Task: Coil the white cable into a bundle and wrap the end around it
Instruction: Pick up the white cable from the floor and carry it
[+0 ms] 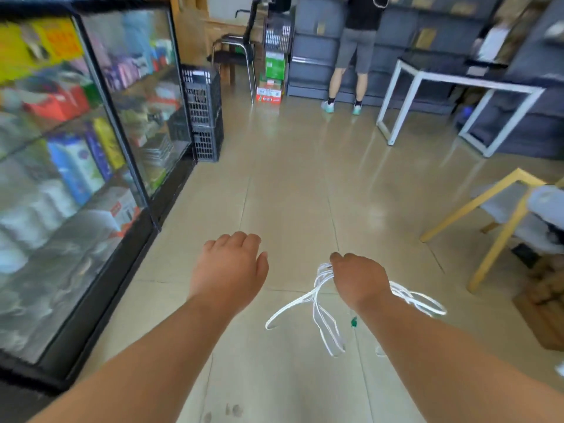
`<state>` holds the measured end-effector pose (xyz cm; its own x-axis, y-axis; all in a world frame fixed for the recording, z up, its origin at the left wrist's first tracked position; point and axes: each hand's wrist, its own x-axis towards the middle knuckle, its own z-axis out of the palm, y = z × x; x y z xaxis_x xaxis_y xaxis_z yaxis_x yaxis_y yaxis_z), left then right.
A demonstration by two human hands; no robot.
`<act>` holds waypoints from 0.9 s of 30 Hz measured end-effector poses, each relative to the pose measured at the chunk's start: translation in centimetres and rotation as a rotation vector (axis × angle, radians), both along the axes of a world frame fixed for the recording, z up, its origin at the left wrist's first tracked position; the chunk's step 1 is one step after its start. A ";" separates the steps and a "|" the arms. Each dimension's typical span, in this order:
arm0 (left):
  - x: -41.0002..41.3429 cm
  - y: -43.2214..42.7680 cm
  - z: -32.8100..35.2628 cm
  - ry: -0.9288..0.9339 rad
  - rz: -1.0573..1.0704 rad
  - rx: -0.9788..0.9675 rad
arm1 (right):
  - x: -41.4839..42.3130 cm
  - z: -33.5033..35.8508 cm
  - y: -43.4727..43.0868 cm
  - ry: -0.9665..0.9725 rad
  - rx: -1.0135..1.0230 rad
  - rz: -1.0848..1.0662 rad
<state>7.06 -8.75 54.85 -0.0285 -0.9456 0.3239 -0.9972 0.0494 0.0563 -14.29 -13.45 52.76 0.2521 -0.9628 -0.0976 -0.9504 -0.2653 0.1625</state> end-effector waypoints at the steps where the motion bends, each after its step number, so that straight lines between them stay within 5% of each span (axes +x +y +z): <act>1: 0.0 -0.3 3.2 -0.003 -0.004 -0.009 | 0.0 3.2 0.0 -0.009 -0.012 -0.017; 11: -2.9 -5.6 22.0 -0.050 -0.110 -0.182 | -2.8 21.7 -3.2 -0.083 -0.159 -0.159; 27: -14.5 -24.0 28.2 -0.085 -0.149 -0.275 | -13.4 27.7 -22.0 -0.139 -0.249 -0.140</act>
<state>-7.40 -32.73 83.05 -0.1981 -0.8063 0.5574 -0.9784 0.1974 -0.0622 -27.68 -35.47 80.50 0.1097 -0.9790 0.1720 -0.9925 -0.0985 0.0722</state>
